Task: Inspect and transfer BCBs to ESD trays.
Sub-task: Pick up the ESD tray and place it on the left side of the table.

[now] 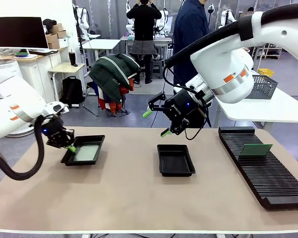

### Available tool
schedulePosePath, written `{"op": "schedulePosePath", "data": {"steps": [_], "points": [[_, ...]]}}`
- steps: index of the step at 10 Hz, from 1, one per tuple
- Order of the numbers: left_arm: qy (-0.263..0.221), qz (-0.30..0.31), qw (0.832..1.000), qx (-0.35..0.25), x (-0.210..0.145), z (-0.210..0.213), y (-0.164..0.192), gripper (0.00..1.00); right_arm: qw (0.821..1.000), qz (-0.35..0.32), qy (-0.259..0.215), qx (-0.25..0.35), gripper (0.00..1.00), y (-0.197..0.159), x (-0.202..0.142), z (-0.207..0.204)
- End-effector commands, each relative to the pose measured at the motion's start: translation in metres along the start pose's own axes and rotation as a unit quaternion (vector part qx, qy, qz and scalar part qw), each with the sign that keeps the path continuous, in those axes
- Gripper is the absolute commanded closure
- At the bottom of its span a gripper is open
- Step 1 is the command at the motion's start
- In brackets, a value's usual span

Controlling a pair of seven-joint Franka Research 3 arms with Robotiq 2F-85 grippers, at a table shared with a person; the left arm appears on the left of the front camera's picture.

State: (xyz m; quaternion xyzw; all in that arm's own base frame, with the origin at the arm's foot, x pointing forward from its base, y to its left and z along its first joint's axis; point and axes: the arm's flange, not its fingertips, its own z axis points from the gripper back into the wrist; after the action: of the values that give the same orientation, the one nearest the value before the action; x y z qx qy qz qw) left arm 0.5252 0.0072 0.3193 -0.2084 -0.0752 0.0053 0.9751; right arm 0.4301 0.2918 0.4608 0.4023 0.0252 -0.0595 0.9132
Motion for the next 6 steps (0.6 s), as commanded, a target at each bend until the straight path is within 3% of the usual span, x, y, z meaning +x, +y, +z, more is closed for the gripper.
{"op": "schedulePosePath", "data": {"steps": [1, 6], "points": [[-0.014, -0.001, 1.000, -0.008, 0.001, 0.019, 0.028, 0.97, 1.000, -0.006, -0.007, 0.008, 0.00, 0.001, 0.001, -0.004], [-0.036, 0.000, 0.999, 0.019, -0.017, 0.045, 0.114, 0.97, 1.000, -0.006, -0.007, 0.008, 0.00, 0.001, 0.001, -0.004]]}}
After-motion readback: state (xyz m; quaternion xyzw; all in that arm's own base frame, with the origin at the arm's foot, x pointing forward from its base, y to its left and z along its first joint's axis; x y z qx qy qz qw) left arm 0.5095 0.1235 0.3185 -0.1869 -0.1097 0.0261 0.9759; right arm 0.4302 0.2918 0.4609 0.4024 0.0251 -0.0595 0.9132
